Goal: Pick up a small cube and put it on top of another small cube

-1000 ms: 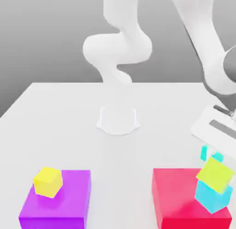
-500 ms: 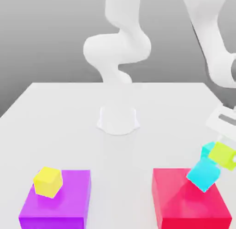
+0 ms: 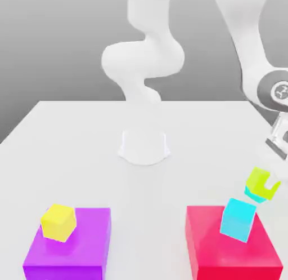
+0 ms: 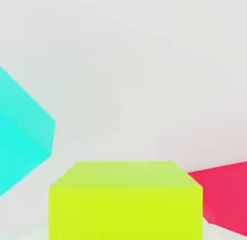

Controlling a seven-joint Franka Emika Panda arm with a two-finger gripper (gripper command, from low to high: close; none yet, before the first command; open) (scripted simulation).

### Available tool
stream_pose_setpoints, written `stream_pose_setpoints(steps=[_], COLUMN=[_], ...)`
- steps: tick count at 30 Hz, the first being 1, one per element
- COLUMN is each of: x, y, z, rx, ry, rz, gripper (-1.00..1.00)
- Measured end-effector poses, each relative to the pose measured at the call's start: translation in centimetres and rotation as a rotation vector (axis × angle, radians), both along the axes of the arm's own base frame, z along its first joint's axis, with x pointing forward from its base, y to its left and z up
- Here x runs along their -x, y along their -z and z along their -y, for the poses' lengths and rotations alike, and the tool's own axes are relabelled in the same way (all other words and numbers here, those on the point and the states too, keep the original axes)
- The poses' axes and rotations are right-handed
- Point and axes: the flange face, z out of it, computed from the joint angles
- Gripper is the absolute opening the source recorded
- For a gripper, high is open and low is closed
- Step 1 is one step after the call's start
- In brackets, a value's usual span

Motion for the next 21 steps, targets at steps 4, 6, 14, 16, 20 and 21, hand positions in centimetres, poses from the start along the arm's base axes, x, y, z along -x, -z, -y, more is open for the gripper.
stream_pose_setpoints(steps=[4,6,14,16,20,21], x=[1.1,1.6,3.5,3.9,4.5,4.4], y=[-0.4,-0.7,-2.5,-3.1,-4.3,-5.0], z=[0.2,0.3,0.6,0.7,1.0,1.0], rx=[-0.068,-0.101,-0.222,-0.25,-0.304,-0.334], ry=[0.158,0.239,0.567,0.653,0.828,0.857], rz=[0.01,0.013,0.016,0.014,0.007,0.018], gripper=[-1.0,-1.0,-1.0,-1.0,-1.0,-1.0])
